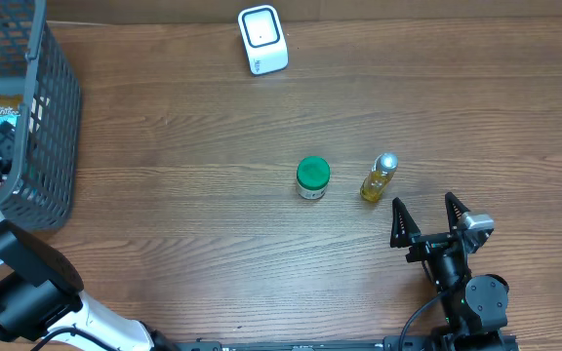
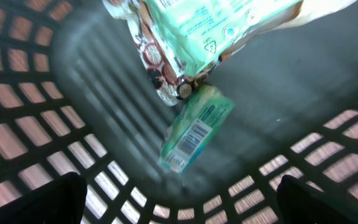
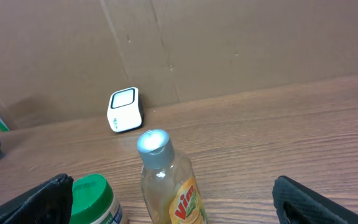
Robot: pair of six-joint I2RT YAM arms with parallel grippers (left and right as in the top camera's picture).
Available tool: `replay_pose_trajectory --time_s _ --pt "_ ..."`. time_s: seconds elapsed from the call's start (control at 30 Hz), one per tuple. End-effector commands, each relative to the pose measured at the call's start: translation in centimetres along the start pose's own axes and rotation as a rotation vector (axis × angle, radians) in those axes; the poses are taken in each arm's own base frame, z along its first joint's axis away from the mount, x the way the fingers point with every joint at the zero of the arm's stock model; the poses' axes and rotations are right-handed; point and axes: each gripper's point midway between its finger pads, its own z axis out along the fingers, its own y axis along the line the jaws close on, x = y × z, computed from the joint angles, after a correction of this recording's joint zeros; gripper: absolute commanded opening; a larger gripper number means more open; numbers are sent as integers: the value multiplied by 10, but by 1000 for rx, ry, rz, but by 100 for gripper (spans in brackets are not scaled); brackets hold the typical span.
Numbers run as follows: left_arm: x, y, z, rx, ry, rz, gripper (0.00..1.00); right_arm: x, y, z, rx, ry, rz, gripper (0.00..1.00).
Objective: Scan the item barcode
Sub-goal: 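Move the left gripper back over the grey basket, then lower the left gripper and grasp the mint-green wipes pack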
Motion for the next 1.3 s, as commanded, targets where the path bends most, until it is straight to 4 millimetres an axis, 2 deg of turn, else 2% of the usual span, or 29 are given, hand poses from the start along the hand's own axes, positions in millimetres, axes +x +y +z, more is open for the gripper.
replay_pose_trajectory --time_s 0.0,0.13,0.37,0.63,1.0,1.27 --pt "13 0 16 -1 24 49 100 1 -1 0 4 -7 0 100" --pt "17 -1 30 0 22 48 100 1 -1 0 4 -7 0 100" --pt "21 -3 48 10 3 72 93 1 -1 0 4 -7 0 100" --pt "18 -5 56 17 -23 67 79 1 -1 0 4 -7 0 100" --pt "24 -2 77 19 -44 59 67 1 -1 0 4 -7 0 100" --pt "26 1 89 26 -45 44 62 1 -1 0 4 -7 0 100"
